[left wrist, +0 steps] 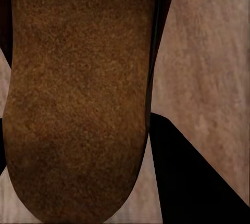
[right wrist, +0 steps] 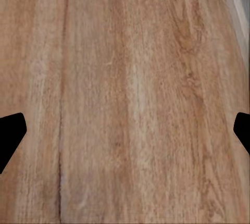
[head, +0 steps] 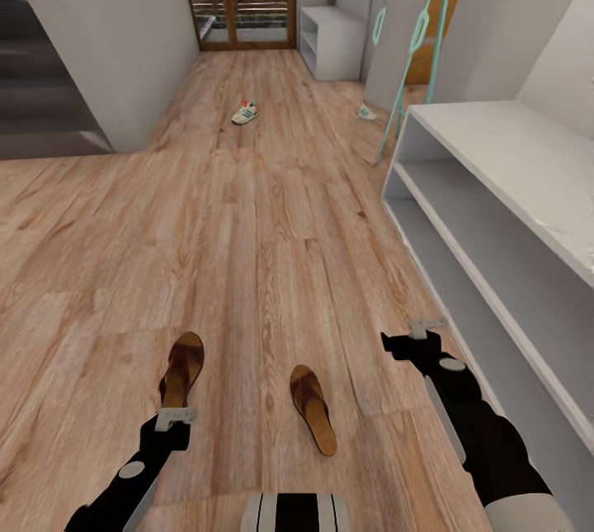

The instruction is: Pick up the two gym shoes and the two sandals from the corridor floor and place them onto the hallstand (shoe rack) in the corridor, making sure they are on the rack and not on the floor. Arrange them so the two gym shoes are next to each other and the two sandals are next to each other.

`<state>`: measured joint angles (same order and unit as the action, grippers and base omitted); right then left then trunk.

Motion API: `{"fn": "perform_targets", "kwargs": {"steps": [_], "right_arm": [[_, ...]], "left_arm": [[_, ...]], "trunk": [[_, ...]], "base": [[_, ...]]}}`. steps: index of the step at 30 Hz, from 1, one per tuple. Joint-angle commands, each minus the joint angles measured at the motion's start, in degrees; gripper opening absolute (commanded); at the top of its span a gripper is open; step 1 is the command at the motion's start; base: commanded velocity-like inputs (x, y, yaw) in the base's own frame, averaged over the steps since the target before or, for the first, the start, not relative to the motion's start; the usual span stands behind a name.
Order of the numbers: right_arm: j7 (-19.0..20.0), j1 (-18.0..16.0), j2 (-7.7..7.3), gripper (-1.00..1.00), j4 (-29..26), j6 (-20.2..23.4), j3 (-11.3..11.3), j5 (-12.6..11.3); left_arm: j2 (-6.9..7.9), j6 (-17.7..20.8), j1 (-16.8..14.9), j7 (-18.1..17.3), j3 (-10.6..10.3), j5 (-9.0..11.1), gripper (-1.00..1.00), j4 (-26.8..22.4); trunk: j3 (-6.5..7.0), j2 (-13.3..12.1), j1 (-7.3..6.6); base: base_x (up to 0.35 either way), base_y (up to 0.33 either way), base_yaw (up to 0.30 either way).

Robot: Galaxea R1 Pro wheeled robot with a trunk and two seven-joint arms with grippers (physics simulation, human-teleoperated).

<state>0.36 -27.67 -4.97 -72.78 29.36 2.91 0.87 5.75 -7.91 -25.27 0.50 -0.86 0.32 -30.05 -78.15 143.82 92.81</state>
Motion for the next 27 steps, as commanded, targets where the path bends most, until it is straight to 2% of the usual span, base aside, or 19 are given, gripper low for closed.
{"fn": "perform_targets", "kwargs": {"steps": [1,8,27], "right_arm": [[0.0,0.0,-0.04,1.0,0.7,-1.2,0.1,0.1],[0.0,0.0,0.35,1.0,4.5,-7.2,0.1,0.2],[0.0,0.0,0.67,1.0,4.3,-7.9,0.1,0.3]], "left_arm": [[0.03,0.5,0.0,0.0,0.0,-0.2,-1.0,-0.2],[0.0,1.5,0.0,0.0,0.2,-0.1,-1.0,-0.6],[-0.05,1.4,0.0,0.0,0.1,-0.1,-1.0,-0.5]], "trunk": [[0.28,0.0,-0.03],[2.41,-0.1,-0.21],[6.72,-0.4,-0.7]], "base": [[0.0,0.0,0.0],[0.0,0.0,0.0],[0.0,0.0,0.0]]}}
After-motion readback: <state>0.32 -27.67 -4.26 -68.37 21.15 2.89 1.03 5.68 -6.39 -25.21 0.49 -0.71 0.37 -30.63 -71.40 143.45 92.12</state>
